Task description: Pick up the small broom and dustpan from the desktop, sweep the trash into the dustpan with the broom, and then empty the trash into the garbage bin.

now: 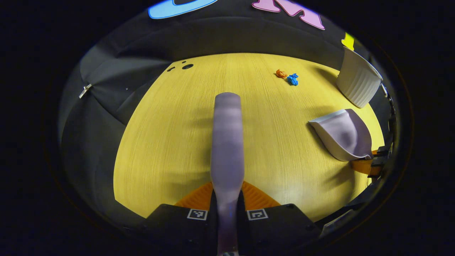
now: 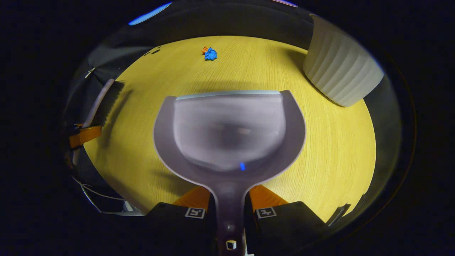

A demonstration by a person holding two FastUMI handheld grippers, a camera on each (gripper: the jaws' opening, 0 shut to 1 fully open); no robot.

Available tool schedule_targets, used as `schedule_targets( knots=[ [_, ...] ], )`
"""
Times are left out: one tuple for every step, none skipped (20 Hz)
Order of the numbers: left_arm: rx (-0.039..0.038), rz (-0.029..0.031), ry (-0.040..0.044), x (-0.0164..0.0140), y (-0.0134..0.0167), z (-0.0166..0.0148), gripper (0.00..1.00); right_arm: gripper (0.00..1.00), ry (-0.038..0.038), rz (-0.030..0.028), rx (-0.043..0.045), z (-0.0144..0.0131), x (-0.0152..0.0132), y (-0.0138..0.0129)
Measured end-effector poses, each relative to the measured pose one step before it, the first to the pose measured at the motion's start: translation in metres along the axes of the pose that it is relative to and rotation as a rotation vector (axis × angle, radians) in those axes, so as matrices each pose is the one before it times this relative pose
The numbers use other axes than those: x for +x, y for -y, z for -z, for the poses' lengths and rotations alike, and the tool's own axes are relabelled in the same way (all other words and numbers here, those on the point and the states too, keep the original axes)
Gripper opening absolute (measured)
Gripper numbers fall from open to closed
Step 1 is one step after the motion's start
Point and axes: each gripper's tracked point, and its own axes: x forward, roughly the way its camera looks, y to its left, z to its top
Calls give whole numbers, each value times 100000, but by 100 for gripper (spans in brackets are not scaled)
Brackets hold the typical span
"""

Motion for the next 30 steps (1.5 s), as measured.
schedule_targets(
  knots=[
    [1119, -21, -330, 211, 38, -504, 26, 43, 1023, 602, -1153, -123, 148, 259],
    [1453, -416, 220, 327, -251, -626, 27, 37, 8, -575, -784, -83, 22, 133],
    [2071, -487, 645, 385, -105, -1158, 26, 37, 105, -836, -1190, -283, -235, 354],
    [1556, -72, 505, 374, -50, -1042, 26, 37, -225, -35, -1230, -183, -87, 438],
    [1320, -110, 512, 724, 30, -1429, 27, 36, 1070, -123, -1942, -463, -244, 640],
    [-806, 1107, 90, 782, 376, -1539, 26, 36, 1298, -170, -1339, -462, -270, 460],
    [-431, 2364, -413, 666, 713, -1018, 26, 36, 870, -335, -1154, -424, -291, 391],
    [230, 1114, -299, 867, 441, -1251, 25, 37, 1224, -633, -932, -567, -296, 548],
    [1276, -63, -482, 935, 141, -1279, 26, 37, 1068, -781, -182, -477, -273, 415],
    [2111, -25, 151, 893, 163, -1477, 26, 37, 636, -995, -456, -229, -292, 326],
    [2383, -312, -21, 930, 202, -1454, 26, 37, -155, -827, -1091, 48, -166, 299],
    [2634, -564, 334, 975, 137, -1574, 26, 37, -739, -554, -1524, 116, -34, 441],
    [3068, -790, 750, 1012, 96, -1539, 27, 37, -721, -149, -1429, -1, 186, 517],
    [3636, -814, 62, 1174, 140, -1398, 26, 36, -847, -130, -975, 201, 105, 506],
    [4950, -730, -77, 1320, 207, -1543, 26, 37, -608, -378, -688, 283, 124, 333],
    [3865, -228, 458, 870, 102, -1172, 26, 37, -827, -352, -801, 379, 130, 428],
    [4154, 142, 252, 826, 193, -1069, 27, 37, -895, 88, -840, 181, 169, 112],
    [4449, 781, -590, 740, 147, -738, 25, 37, -513, 120, -761, 234, 129, 176],
    [5115, 1663, -1169, 608, 345, -633, 26, 34, -378, -360, -411, 173, 64, 70],
    [6856, 1397, 1471, 536, 307, -1140, 25, 37, -272, -1147, 48, 195, 200, 16],
    [4847, 422, 744, 507, 89, -829, 25, 37, -463, -1357, -72, 221, 254, -131],
    [4518, 563, 283, 252, 109, -548, 25, 37, -639, -330, -851, 78, 50, 74],
    [3519, 800, 867, 150, 102, -599, 26, 37, -727, -67, -1202, 217, 141, 14],
    [2653, 1771, 979, 71, 312, -626, 27, 37, -1015, -510, -1012, 304, 189, -39],
    [2337, 2549, 832, 42, 488, -397, 27, 36, 67, -416, -312, 194, 218, -54],
    [2884, 3619, 1184, -137, 759, -362, 26, 37, 408, -307, -521, -129, -15, 42],
    [1937, 3216, 504, -102, 707, -150, 26, 37, -268, -193, -406, 21, -24, 91],
    [2037, 3385, 633, -16, 611, 123, 27, 37, 219, -37, -309, -74, -170, -106],
    [1865, 2339, 143, -283, 811, 133, 27, 37, 90, 60, -494, 73, -195, -182],
    [877, 2034, -177, -291, 324, 97, 27, 37, 126, 150, -626, -59, 133, 97]
  ],
)
